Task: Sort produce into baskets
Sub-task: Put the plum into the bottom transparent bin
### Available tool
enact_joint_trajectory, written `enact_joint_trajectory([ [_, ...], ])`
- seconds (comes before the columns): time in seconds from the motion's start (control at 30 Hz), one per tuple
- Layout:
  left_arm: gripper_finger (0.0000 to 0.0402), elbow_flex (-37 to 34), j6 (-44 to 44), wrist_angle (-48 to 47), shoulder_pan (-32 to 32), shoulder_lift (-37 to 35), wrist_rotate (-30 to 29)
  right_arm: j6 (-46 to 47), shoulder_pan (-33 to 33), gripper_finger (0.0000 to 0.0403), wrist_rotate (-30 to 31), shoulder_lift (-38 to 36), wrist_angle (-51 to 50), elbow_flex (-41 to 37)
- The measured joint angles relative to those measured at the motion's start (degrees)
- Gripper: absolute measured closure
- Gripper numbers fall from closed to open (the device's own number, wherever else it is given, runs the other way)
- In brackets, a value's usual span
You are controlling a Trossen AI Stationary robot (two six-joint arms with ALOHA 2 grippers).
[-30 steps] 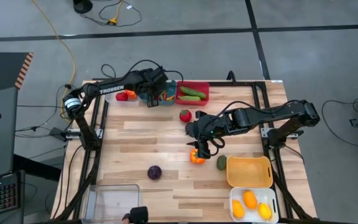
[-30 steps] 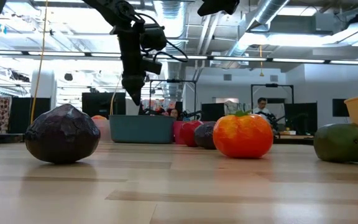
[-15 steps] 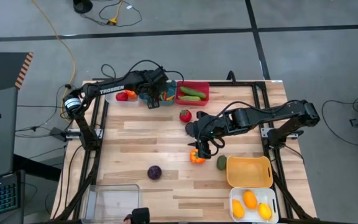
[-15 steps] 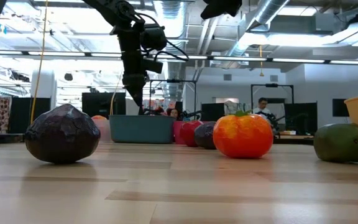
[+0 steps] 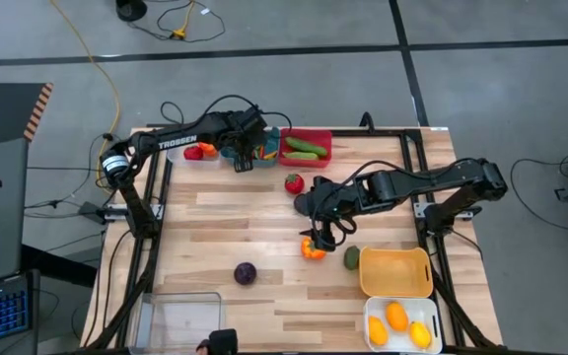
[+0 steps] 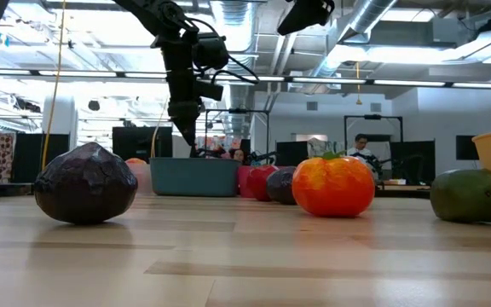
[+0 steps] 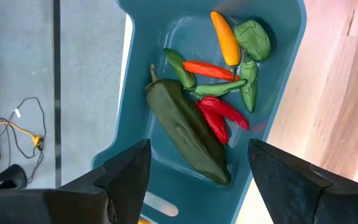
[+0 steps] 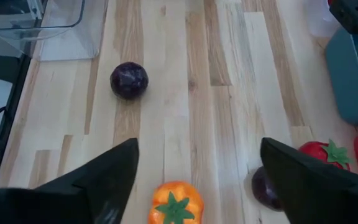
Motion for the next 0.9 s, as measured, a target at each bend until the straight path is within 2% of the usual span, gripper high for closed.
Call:
enact_joint_trajectory([
  [0.13, 0.0145, 0.0, 0.0, 0.0, 0.0, 0.0, 0.0, 0.0, 0.0, 0.0008, 0.0, 0.0, 0.0, 0.0],
  [0.73, 0.0145, 0.0, 0.0, 0.0, 0.0, 0.0, 0.0, -0.5, 1.0, 0.0015, -0.1, 0.0, 0.0, 0.0],
  [0.8, 0.0145, 0.0, 0.0, 0.0, 0.0, 0.0, 0.0, 0.5, 0.7, 0.0015, 2.0, 0.0, 0.0, 0.0],
  [0.9, 0.0145, 0.0, 0.6, 0.0, 0.0, 0.0, 0.0, 3.2, -0.1, 0.0015, 8.2, 0.0, -0.6, 0.0],
])
